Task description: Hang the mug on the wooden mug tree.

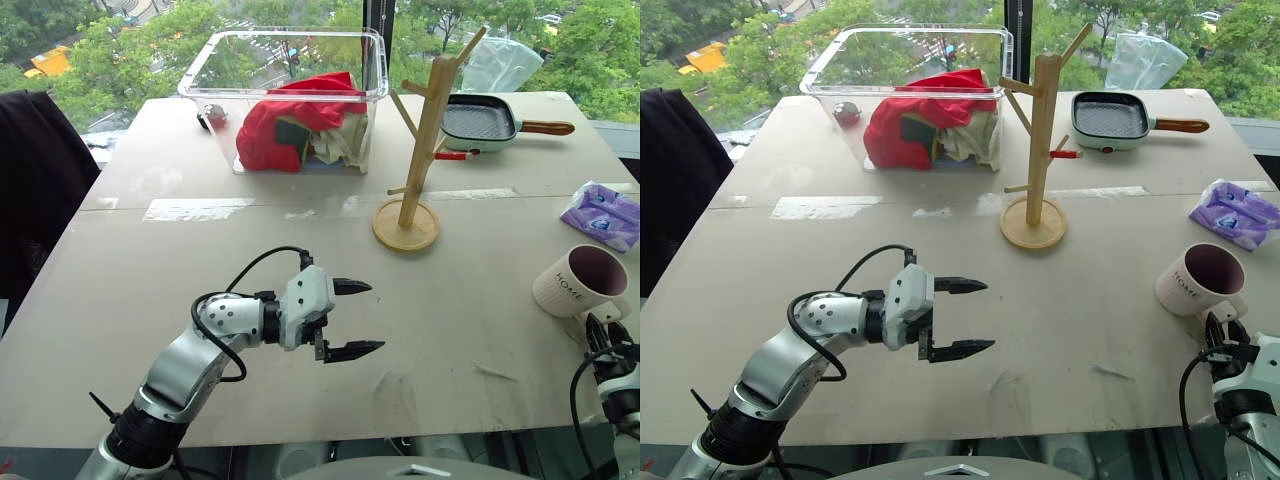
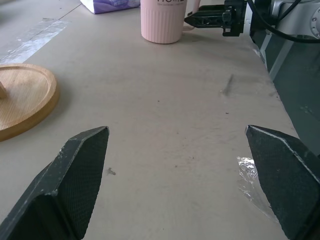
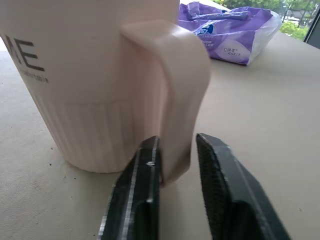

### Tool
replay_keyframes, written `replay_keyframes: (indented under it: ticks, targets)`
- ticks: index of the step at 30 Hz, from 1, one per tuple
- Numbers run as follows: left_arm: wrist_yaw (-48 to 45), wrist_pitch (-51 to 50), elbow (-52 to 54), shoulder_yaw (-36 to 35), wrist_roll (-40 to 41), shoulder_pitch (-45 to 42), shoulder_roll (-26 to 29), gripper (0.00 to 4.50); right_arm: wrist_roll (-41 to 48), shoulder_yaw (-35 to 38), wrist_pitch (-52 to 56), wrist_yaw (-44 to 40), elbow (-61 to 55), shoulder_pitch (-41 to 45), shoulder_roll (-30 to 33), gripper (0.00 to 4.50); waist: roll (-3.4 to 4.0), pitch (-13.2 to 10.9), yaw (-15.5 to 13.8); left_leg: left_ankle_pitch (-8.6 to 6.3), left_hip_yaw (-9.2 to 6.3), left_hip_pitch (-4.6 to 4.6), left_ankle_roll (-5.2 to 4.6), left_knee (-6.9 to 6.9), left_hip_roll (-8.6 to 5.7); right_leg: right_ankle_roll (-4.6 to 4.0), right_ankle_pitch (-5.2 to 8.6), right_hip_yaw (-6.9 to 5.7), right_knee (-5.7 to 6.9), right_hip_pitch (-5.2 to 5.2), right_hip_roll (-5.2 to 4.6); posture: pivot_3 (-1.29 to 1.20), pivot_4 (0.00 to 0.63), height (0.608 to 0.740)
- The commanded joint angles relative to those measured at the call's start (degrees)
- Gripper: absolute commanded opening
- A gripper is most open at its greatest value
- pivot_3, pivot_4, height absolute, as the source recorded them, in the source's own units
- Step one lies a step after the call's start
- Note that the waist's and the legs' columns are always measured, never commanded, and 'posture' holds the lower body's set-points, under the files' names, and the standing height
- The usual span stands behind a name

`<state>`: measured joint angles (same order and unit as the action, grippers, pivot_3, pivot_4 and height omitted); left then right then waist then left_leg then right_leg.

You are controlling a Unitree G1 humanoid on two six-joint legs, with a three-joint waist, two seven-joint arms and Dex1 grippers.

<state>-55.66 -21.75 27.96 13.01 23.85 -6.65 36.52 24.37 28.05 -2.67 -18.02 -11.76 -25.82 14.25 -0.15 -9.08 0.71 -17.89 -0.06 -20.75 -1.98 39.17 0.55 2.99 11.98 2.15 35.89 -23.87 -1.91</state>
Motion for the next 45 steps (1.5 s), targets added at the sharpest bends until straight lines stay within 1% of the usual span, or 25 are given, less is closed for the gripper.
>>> replay_keyframes:
  ticks: [1, 4, 6, 8, 12, 15, 17, 20, 21, 23, 27, 30, 38, 45]
  targets:
    - [0.3, 1.0, 2.2, -0.9, 0.3, 0.2, -0.2, 4.50, -0.2, 0.7, -0.7, -0.7, -0.4, 0.2, 0.7, 0.04, 0.00, 0.0, 0.0, 0.00, 0.00, 0.00, 0.00, 0.00, 0.00, 0.00, 0.00, 0.00, 0.00, 0.00, 0.00, 0.00, 0.150, 0.740]
    - [1.3, 1.0, 2.2, -1.5, 0.8, 0.7, -0.8, 4.50, -0.6, 0.1, -0.8, -1.5, -0.1, 0.7, 1.1, 0.04, 0.00, 0.0, 0.0, 0.00, 0.00, 0.02, 0.00, 0.00, 0.00, 0.01, 0.00, 0.01, 0.01, 0.01, 0.00, 0.00, 0.150, 0.740]
    - [5.2, 1.3, 2.1, -3.8, 3.3, 2.8, -4.7, 4.50, -1.3, -1.0, -1.3, -4.2, -0.7, 0.9, 2.7, 0.04, 0.04, 0.0, 0.1, 0.00, 0.00, 0.02, 0.00, 0.00, 0.00, 0.00, 0.00, 0.01, 0.01, 0.00, 0.00, 0.00, 0.150, 0.740]
    - [8.2, 3.9, 1.8, -5.5, 2.7, 5.4, -7.9, 4.50, -4.1, -3.1, -0.9, -7.3, -1.4, 1.0, 6.4, 0.04, 0.01, 0.0, 0.2, 0.00, 0.09, 0.03, -0.01, 0.00, 0.01, -0.09, -0.06, 0.09, 0.01, 0.00, -0.02, 0.00, 0.150, 0.740]
    - [11.1, 7.4, 2.0, -8.6, 5.7, 10.4, -14.0, 4.50, -5.6, -7.7, 3.6, -16.0, -3.8, 5.7, 18.2, 0.04, -0.04, 0.0, 0.4, -0.01, 0.22, 0.09, -0.02, 0.01, 0.01, -0.15, -0.12, 0.19, 0.01, 0.00, 0.00, 0.00, 0.150, 0.740]
    - [12.7, 11.3, 1.9, -9.3, 5.4, 12.1, -17.8, 4.50, -5.2, -9.9, 8.2, -20.6, -3.0, 14.8, 26.8, 0.04, -0.13, -0.1, 0.3, 0.01, 0.32, 0.12, -0.04, 0.05, -0.03, -0.09, -0.16, 0.27, 0.03, 0.04, 0.02, 0.00, 0.150, 0.740]
    - [13.7, 13.3, 2.0, -9.5, 5.0, 12.9, -19.5, 4.50, -4.3, -11.1, 11.1, -23.5, -2.2, 21.3, 31.2, 0.04, -0.13, -0.1, 0.1, 0.02, 0.25, 0.15, -0.04, 0.15, -0.15, 0.00, -0.19, 0.26, 0.04, 0.07, 0.10, 0.00, 0.150, 0.740]
    - [15.2, 15.0, 3.6, -9.0, 5.1, 14.0, -21.2, 4.50, -5.0, -14.6, 16.0, -28.1, -0.5, 32.3, 37.7, 0.04, -0.17, -0.1, -0.2, 0.02, 0.09, 0.10, -0.03, 0.16, -0.17, -0.11, -0.25, 0.15, 0.04, 0.10, 0.14, 0.00, 0.150, 0.740]
    - [15.5, 15.4, 4.0, -8.7, 4.9, 14.2, -21.4, 4.50, -5.3, -15.6, 17.2, -29.1, 0.2, 35.1, 39.0, 0.04, -0.18, -0.1, -0.2, 0.02, 0.05, 0.08, -0.03, 0.15, -0.17, -0.12, -0.25, 0.12, 0.03, 0.08, 0.15, 0.00, 0.150, 0.740]
    - [16.1, 16.2, 4.6, -8.3, 4.6, 14.4, -21.8, 4.50, -5.3, -17.4, 19.2, -30.3, 1.6, 40.3, 40.1, 0.04, -0.23, -0.1, -0.2, 0.02, 0.03, 0.01, -0.04, 0.14, -0.18, -0.12, -0.26, 0.12, 0.00, 0.05, 0.14, 0.00, 0.150, 0.740]
    - [17.6, 17.4, 6.5, -8.0, 4.9, 15.2, -22.6, 4.50, -7.0, -23.1, 20.9, -36.8, 6.5, 52.9, 42.7, 0.04, -0.28, -0.2, -0.2, 0.00, 0.01, -0.08, -0.05, 0.10, -0.14, 0.01, -0.32, 0.10, -0.09, 0.01, 0.03, 0.00, 0.150, 0.740]
    - [17.7, 18.2, 7.2, -7.7, 5.2, 16.1, -22.5, 4.50, -7.7, -26.3, 21.8, -40.4, 10.0, 60.1, 42.8, 0.04, -0.27, -0.2, -0.1, -0.03, 0.04, -0.10, -0.10, 0.09, -0.12, -0.02, -0.28, 0.11, -0.13, 0.00, -0.05, 0.00, 0.150, 0.740]
    - [16.0, 19.3, 6.7, -6.7, 5.6, 16.3, -21.6, 4.50, -11.6, -30.5, 17.3, -45.8, 17.7, 69.5, 41.3, 0.04, -0.27, -0.2, -0.1, -0.04, 0.02, -0.11, -0.11, 0.09, -0.12, -0.10, -0.24, 0.03, -0.14, 0.00, -0.10, 0.00, 0.150, 0.740]
    - [15.7, 20.3, 5.1, -6.1, 5.3, 15.8, -21.7, 4.50, -12.6, -32.5, 16.7, -48.2, 16.6, 73.8, 38.1, 0.04, -0.24, -0.2, 0.1, -0.04, 0.03, -0.09, -0.11, 0.09, -0.08, -0.09, -0.25, 0.03, -0.10, -0.01, -0.10, 0.00, 0.150, 0.740]
